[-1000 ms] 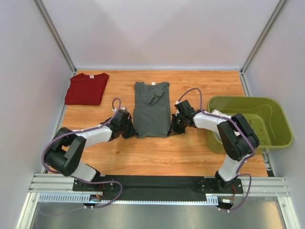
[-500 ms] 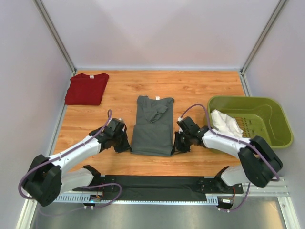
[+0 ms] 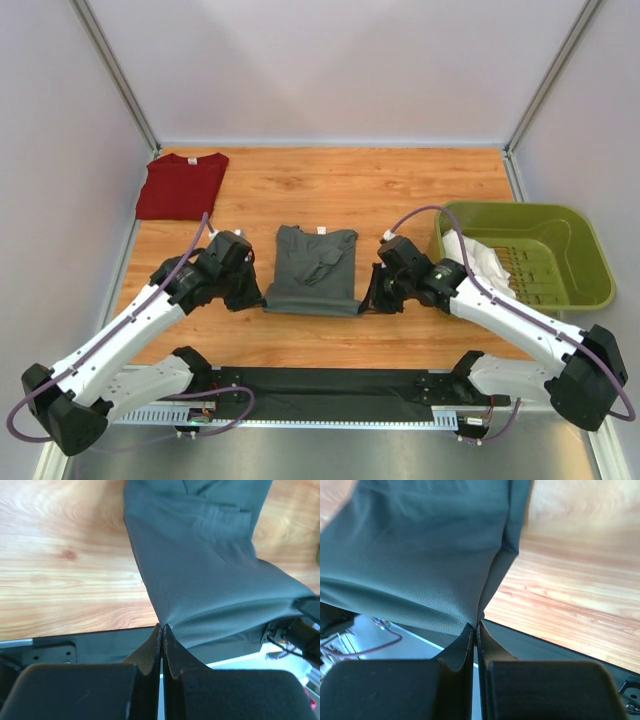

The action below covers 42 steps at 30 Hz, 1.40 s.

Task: Fold and stack the t-shirts
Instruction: Fold the tshirt

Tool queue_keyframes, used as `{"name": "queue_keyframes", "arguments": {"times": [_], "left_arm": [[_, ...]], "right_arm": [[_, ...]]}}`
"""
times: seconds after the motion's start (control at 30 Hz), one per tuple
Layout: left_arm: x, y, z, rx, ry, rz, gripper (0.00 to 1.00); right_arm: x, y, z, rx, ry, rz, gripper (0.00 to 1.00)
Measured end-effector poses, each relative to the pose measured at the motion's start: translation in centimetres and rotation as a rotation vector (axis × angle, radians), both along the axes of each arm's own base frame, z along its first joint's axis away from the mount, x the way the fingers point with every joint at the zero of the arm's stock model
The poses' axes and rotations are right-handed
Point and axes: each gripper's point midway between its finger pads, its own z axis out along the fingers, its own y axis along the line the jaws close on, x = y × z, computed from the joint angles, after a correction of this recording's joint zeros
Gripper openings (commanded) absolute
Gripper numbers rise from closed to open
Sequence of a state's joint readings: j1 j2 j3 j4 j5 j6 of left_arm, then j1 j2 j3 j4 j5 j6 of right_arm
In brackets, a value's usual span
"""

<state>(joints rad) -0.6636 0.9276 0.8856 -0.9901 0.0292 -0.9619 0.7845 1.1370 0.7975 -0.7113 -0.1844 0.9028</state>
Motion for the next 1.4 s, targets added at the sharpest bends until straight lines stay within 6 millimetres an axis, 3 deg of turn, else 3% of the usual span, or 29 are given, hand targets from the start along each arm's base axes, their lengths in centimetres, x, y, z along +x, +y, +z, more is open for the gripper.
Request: {"name": "queue_keyframes", "arguments": {"times": [0.17, 0.3, 0.7, 1.03, 1.4], "left_arm": [[2.7, 0.2, 1.7, 0.071, -0.030, 0.028, 0.00], [4.9, 0.8, 2.3, 0.079, -0.055, 0.076, 0.00], [9.2, 1.5, 1.2, 0.106, -0.080, 0.109, 0.00], [11.9, 1.4, -0.5, 0.115, -0.062, 0.120, 0.00], [14.4, 1.9, -1.1, 0.131, -0.076, 0.142, 0.00]], "right_arm": [[2.6, 0.0, 2.9, -0.044, -0.081, -0.052, 0.00], [5.0, 0.3, 3.6, -0.078, -0.118, -0.083, 0.00], [10.0, 0.7, 3.4, -0.170, -0.156, -0.107, 0.00], [11.9, 0.1, 0.3, -0.237, -0.105, -0.113, 0.00], [15.8, 0.8, -0.2, -0.246, -0.128, -0.109, 0.00]]}}
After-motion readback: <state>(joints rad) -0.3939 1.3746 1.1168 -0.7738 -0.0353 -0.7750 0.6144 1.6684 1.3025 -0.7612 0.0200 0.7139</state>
